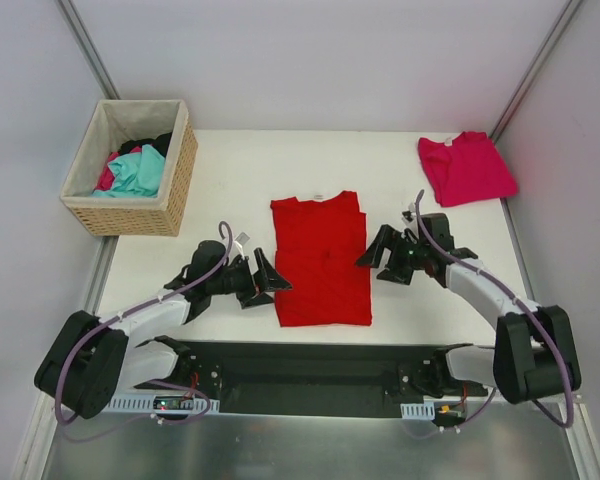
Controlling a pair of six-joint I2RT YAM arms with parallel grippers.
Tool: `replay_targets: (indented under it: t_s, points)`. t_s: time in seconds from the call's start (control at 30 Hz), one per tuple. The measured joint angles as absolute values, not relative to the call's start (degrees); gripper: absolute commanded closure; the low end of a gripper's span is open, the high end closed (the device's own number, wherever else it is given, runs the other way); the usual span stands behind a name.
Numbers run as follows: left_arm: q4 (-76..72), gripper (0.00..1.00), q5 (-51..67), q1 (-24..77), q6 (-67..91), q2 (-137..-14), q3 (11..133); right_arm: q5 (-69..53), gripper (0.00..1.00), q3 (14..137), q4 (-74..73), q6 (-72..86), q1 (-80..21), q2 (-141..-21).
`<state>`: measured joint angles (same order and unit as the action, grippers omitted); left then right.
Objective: Fold and stack the t-shirts
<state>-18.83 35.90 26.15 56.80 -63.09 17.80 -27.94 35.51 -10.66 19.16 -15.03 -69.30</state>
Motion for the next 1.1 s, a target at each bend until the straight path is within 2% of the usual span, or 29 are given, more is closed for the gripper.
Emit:
replay_targets:
  t_s: [0.2,0.63,1.1]
  points:
    - [-23.9,0.04,38.9,26.1,57.7,-66.0,17.3,-36.6,0.08,33.9,-1.4,22.5,-8.3,-76.7]
    - [-27.3,0.04,40.4,25.0,59.0,-65.3,8.8,-34.0,0.07,19.2,-11.1,21.0,-8.8,-50.9]
    - [-31.5,0.16,42.5,25.0,60.1,-73.9,10.0,-34.3,0.08,15.2,-6.1,24.9,-11.3,-54.2]
